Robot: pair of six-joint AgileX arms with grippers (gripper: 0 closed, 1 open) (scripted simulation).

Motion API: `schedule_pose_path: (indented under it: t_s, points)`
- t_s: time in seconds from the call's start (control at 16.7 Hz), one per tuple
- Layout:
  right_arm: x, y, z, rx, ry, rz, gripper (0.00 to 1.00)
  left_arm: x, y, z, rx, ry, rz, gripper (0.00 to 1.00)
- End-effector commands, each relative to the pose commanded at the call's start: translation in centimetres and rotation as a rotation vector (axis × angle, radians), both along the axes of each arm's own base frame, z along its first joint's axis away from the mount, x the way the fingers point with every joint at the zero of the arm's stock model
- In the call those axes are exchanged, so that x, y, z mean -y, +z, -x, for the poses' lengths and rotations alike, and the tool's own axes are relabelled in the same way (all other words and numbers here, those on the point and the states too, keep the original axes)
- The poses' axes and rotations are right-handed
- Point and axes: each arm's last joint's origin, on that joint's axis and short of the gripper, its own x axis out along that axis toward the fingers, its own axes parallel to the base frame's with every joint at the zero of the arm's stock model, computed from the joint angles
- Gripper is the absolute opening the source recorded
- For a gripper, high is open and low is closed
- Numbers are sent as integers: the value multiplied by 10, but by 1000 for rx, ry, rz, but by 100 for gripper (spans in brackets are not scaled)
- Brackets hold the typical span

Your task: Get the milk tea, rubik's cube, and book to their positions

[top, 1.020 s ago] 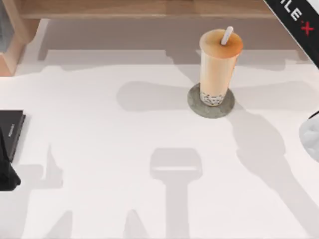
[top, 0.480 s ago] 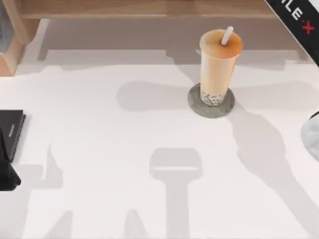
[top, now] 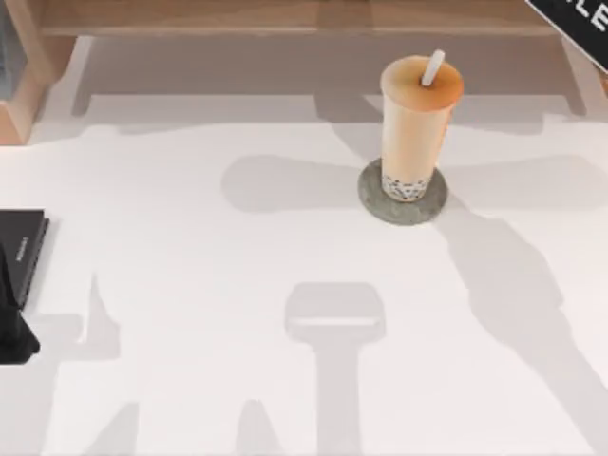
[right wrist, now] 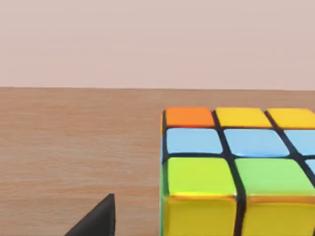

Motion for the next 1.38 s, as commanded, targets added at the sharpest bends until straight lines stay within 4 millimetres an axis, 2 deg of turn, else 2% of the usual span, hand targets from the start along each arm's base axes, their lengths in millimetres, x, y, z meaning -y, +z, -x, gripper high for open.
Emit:
schedule_pose_path:
  t_s: [0.24, 0.54, 0.72, 0.9, 1.02, 1.2, 1.38]
  points:
    - [2, 3, 10, 13, 1, -10, 100, 0, 0, 0, 0, 0, 0, 100]
    - [4, 2, 8, 11, -4, -8, 100, 0, 0, 0, 0, 0, 0, 100]
    - [17, 9, 11, 10, 11, -8, 100, 0, 0, 0, 0, 0, 0, 100]
    - [51, 27, 27, 13, 40, -13, 100, 0, 0, 0, 0, 0, 0, 100]
    - [84, 42, 48, 19, 60, -18, 100, 0, 0, 0, 0, 0, 0, 100]
    - [142, 56, 97, 30, 84, -24, 100, 0, 0, 0, 0, 0, 0, 100]
    - [196, 42, 161, 28, 96, -22, 100, 0, 0, 0, 0, 0, 0, 100]
